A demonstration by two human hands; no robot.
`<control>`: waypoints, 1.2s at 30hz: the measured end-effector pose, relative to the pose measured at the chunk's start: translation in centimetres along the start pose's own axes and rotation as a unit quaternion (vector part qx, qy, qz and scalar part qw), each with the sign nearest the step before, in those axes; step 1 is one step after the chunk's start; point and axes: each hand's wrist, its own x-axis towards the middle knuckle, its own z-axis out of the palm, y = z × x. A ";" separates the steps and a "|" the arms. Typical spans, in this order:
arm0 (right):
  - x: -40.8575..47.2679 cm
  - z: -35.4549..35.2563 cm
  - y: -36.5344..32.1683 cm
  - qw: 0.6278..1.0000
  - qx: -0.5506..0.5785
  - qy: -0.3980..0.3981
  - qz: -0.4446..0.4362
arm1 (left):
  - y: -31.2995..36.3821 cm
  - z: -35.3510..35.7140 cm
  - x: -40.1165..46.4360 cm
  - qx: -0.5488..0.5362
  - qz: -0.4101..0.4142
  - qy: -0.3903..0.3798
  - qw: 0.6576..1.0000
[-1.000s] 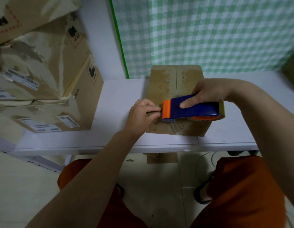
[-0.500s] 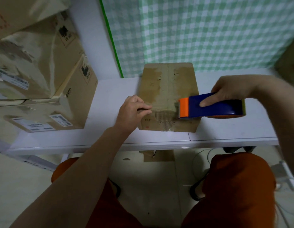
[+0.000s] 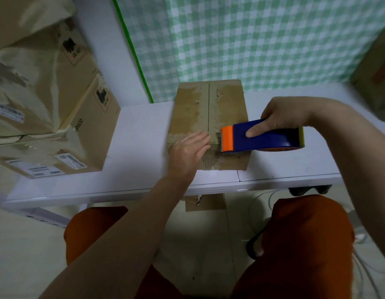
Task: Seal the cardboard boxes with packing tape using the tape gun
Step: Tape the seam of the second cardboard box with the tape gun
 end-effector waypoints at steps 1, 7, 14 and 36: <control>0.0 0.0 0.0 1.000 0.003 -0.003 0.001 | -0.2 0.1 0.0 0.005 0.006 0.000 1.000; -0.6 -0.2 1.6 1.000 0.009 -0.018 0.007 | -0.6 0.3 0.0 0.024 0.017 0.003 1.000; -1.9 -1.0 4.5 0.999 0.009 -0.010 0.033 | -0.3 0.5 0.0 0.034 0.001 0.017 0.999; -4.2 -2.0 8.7 0.998 0.030 0.013 0.054 | 3.7 3.8 2.0 0.016 0.052 -0.065 0.996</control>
